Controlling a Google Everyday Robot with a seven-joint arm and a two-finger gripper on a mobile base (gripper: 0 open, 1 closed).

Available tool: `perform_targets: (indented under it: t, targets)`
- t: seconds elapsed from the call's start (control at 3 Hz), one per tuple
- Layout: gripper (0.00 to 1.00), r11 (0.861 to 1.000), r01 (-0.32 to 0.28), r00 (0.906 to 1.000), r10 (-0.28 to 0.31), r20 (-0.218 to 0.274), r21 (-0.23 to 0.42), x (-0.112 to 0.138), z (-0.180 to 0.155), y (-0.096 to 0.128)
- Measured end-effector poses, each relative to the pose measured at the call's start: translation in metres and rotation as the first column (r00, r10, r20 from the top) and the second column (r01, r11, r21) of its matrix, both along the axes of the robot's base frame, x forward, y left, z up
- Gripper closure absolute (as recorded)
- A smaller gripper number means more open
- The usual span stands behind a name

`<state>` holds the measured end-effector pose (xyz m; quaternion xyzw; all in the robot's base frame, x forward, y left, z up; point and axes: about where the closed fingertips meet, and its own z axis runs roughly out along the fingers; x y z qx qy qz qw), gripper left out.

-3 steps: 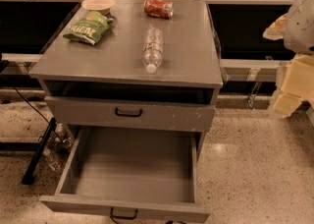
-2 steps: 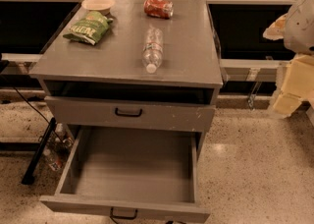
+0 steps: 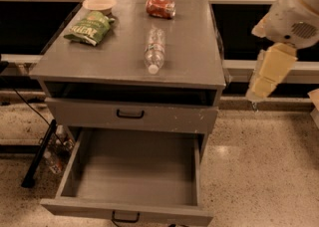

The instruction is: Place water bottle into middle drawer

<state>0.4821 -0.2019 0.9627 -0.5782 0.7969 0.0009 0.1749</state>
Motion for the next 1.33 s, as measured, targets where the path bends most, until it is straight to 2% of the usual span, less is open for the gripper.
perform_targets:
  t: [0.33, 0.67, 1.0, 1.33]
  targets:
    - [0.0, 0.998, -0.015, 0.9994, 0.017, -0.029, 0.065, 0.069, -0.011, 0.032]
    - [0.0, 0.998, -0.015, 0.9994, 0.017, -0.029, 0.065, 0.069, -0.011, 0.032]
    - [0.0, 0.996, 0.054, 0.9983, -0.055, -0.017, -0.068, 0.074, -0.021, 0.032]
    - [0.0, 0.975, 0.121, 0.9924, -0.123, 0.001, -0.186, 0.078, -0.03, 0.03]
